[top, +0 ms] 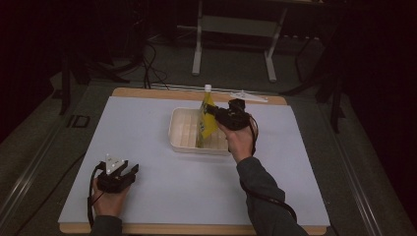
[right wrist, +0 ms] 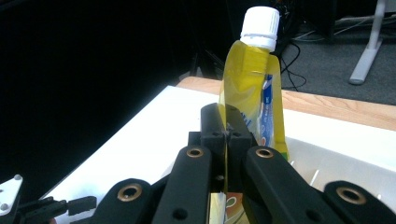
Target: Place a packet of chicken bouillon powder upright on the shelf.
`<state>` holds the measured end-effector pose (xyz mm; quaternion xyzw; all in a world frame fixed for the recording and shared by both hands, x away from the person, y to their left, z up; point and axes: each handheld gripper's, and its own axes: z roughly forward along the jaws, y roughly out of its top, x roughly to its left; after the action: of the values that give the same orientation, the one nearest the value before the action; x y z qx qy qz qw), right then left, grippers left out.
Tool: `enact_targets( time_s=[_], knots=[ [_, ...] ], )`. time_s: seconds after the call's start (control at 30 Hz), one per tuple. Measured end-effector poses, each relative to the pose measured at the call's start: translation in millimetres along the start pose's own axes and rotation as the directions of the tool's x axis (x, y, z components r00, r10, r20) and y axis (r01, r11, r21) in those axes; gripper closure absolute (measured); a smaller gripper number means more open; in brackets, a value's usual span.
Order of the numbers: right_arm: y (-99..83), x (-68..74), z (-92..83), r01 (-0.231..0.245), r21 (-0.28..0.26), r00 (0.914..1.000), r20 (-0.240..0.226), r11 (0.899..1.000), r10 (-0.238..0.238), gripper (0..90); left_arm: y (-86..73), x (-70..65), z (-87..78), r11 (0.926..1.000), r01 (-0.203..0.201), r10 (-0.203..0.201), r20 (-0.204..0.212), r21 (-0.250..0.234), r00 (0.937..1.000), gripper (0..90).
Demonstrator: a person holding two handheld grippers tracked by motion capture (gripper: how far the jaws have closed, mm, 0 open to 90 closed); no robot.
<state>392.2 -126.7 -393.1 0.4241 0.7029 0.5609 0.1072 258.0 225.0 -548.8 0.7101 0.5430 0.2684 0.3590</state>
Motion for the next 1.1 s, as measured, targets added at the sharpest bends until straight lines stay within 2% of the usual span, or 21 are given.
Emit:
enact_targets(
  time_s=[0.13,0.23,1.1],
  knots=[
    [1.6,-0.7,2.5,-0.003,0.012,0.9999,0.010,1.000,0.003,90.0,0.0,-0.3,0.1,1.0000,-0.001,0.001,0.000,0.003,1.0000,55.1],
    [2.5,-0.8,5.3,0.013,0.025,0.9994,0.033,1.000,-0.014,90.0,0.0,-0.3,0.1,1.0000,-0.001,0.001,0.000,0.004,1.0000,55.1],
    [4.2,-16.3,29.2,-0.028,0.114,0.9957,0.092,0.993,0.017,90.0,0.0,-0.4,0.7,1.0000,-0.003,0.003,0.003,0.005,1.0000,54.9]
  ],
)
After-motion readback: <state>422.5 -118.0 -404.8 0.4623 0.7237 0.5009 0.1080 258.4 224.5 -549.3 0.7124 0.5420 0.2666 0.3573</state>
